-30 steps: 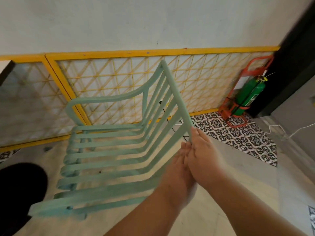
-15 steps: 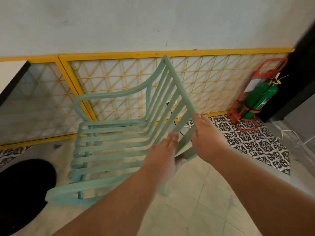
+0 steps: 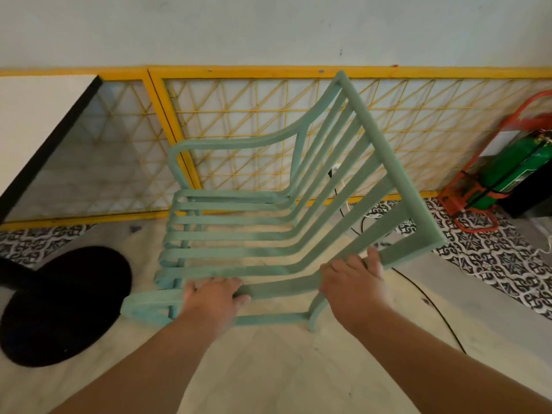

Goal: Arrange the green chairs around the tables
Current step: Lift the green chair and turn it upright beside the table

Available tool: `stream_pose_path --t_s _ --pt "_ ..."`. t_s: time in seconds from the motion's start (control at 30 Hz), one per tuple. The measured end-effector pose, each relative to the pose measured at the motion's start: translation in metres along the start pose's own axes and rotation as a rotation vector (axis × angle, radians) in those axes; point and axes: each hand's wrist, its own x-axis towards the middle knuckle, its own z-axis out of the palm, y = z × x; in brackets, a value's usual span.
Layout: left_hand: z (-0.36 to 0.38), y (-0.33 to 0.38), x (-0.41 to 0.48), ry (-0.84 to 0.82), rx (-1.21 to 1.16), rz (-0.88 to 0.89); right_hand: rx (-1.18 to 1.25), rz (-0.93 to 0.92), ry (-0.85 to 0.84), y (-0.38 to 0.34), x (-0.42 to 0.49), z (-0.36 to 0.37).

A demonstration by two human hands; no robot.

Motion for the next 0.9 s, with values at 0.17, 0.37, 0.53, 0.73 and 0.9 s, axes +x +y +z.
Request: stream_pose_path --t_s 0.17,0.37,0.53,0.73,0.9 --pt "-0.007 0.004 0.005 -0.061 -0.035 0.011 -0.024 0.003 0.109 0.003 0.005 0.012" --pt "-0.011 0.009 0.010 -0.047 -0.061 0.017 -0.040 0.011 0.062 0.013 0.018 0.008" --pt "-0.001 0.009 0.006 -0.060 -0.074 0.006 -0.024 0.010 0.047 0.013 0.014 0.008" --pt "0.008 0.004 0.000 -0.072 -0.098 0.038 0.011 0.005 0.005 0.012 0.015 0.007" --pt "0.000 0.007 -0.001 -0.126 -0.092 0.036 0.037 0.021 0.008 0.009 0.013 0.006"
